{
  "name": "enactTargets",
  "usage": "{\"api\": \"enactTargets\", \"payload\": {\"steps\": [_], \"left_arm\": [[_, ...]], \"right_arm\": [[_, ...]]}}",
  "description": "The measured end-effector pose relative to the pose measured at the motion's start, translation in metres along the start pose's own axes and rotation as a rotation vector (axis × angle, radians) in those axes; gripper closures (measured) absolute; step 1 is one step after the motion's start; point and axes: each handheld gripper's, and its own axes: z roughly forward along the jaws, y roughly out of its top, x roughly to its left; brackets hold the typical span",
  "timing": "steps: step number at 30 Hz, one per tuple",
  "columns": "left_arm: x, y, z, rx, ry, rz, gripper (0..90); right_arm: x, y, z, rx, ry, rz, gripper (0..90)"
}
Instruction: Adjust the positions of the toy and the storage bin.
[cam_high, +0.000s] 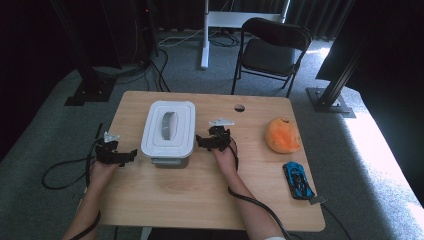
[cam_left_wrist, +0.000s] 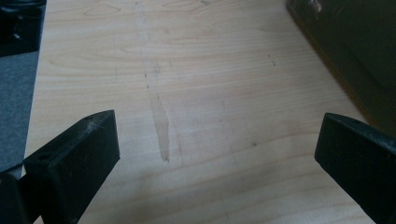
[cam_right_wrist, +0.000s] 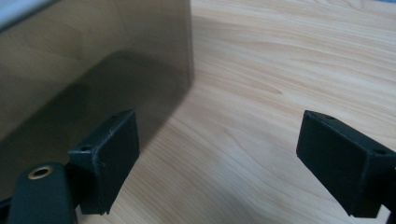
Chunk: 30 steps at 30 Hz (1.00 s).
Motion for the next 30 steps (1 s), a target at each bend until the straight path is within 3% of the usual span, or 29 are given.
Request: {"api": "enactTargets", "payload": {"steps": [2, 11, 16, 18, 21, 30], "left_arm": [[0.0, 0.002, 0.002, 0.007, 0.014, 0.016, 0.4], [0.004, 0.018, 0.011, 0.011, 0.003, 0.002, 0.4], [-0.002, 0.031, 0.014, 0.002, 0.0, 0.011, 0.4], [-0.004, 0.038, 0.016, -0.004, -0.002, 0.018, 0.5], [-0.009, 0.046, 0.019, -0.008, 0.007, 0.043, 0.4], [-0.017, 0.056, 0.032, -0.017, -0.024, 0.045, 0.4]], "right_arm": [[0.002, 0.003, 0.002, -0.007, 0.004, 0.0, 12.7], [0.008, 0.01, 0.013, -0.012, -0.034, -0.021, 12.8], [0.002, 0.011, 0.017, -0.019, -0.03, 0.002, 12.7], [0.0, 0.012, 0.019, -0.017, -0.049, 0.008, 12.7], [0.0, 0.012, 0.023, -0.011, -0.05, 0.015, 12.7], [-0.002, 0.01, 0.028, -0.009, -0.015, 0.03, 13.1]]}}
